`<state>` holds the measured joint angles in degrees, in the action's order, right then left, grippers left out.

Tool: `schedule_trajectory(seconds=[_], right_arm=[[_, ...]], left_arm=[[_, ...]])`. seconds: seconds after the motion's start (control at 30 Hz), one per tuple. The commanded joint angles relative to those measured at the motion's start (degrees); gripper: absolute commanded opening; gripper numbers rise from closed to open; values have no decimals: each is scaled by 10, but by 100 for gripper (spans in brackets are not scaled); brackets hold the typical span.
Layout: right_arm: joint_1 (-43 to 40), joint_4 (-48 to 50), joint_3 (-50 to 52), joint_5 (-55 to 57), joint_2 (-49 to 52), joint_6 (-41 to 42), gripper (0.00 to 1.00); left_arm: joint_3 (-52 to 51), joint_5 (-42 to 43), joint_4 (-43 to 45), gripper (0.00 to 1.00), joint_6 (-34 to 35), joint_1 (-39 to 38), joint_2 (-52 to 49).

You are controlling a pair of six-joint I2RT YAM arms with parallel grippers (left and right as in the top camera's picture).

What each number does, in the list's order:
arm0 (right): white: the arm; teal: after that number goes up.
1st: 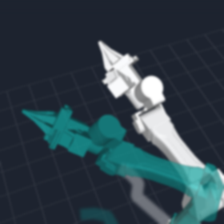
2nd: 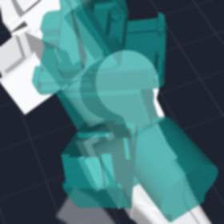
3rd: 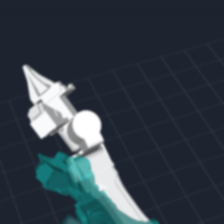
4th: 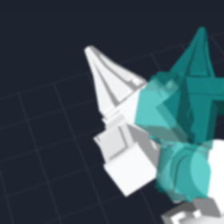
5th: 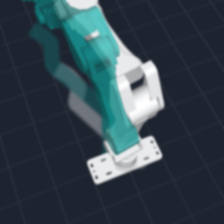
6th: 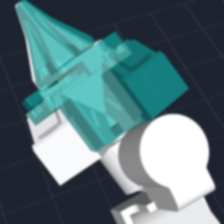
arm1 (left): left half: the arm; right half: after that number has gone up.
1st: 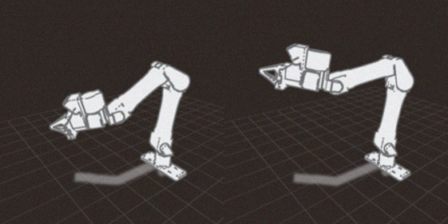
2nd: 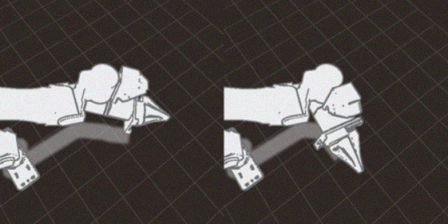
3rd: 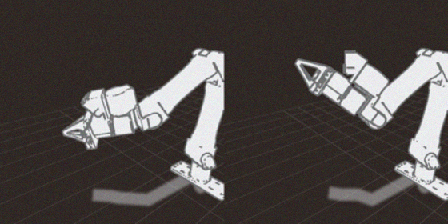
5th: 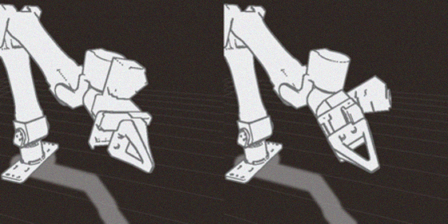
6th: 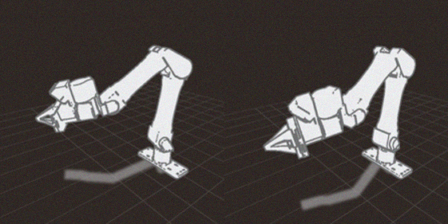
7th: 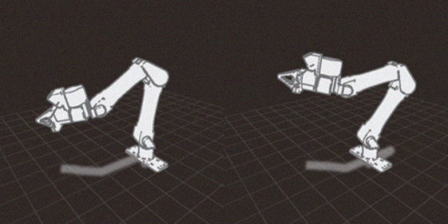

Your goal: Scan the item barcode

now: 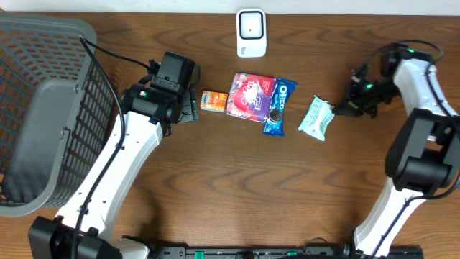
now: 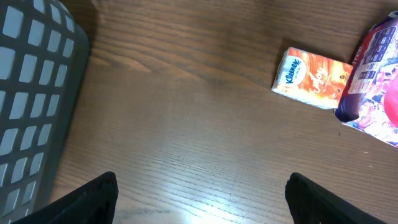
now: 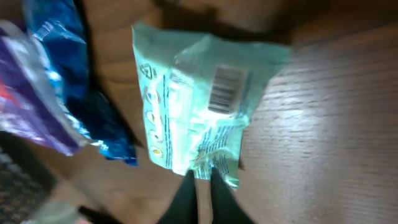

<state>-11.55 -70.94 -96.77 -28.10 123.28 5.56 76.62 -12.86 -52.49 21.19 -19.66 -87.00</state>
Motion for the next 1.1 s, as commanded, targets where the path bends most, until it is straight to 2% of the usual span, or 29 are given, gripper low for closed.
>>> schedule_trajectory(seconds=[0.0, 0.17, 0.37, 0.43, 0.5, 0.57, 0.63, 0.8, 0.93, 1.07], right_arm=[[33, 1, 0, 66, -2, 2, 1], [70, 35, 24, 72, -2, 14, 1], [85, 112, 89, 126, -2, 66, 1], [86, 170, 118, 138, -2, 66, 10], [86, 200, 125, 163, -2, 66, 11], [83, 227, 119, 216, -2, 66, 9], [80, 231, 103, 245, -2, 66, 2], [81, 178, 23, 261, -2, 66, 1], [85, 88, -62, 261, -2, 66, 2], [89, 2, -96, 261, -2, 66, 7]], left_arm=[[4, -11, -2, 86, 5, 1, -3], [4, -11, -2, 86, 5, 1, -3], [4, -11, -2, 86, 5, 1, -3], [4, -11, -2, 86, 5, 1, -3], [4, -11, -2, 86, 5, 1, -3], [4, -11, -2, 86, 5, 1, -3], [4, -11, -2, 86, 5, 1, -3], [4, -11, -2, 86, 5, 1, -3], [4, -11, -2, 86, 5, 1, -3], [4, -11, -2, 86, 5, 1, -3]])
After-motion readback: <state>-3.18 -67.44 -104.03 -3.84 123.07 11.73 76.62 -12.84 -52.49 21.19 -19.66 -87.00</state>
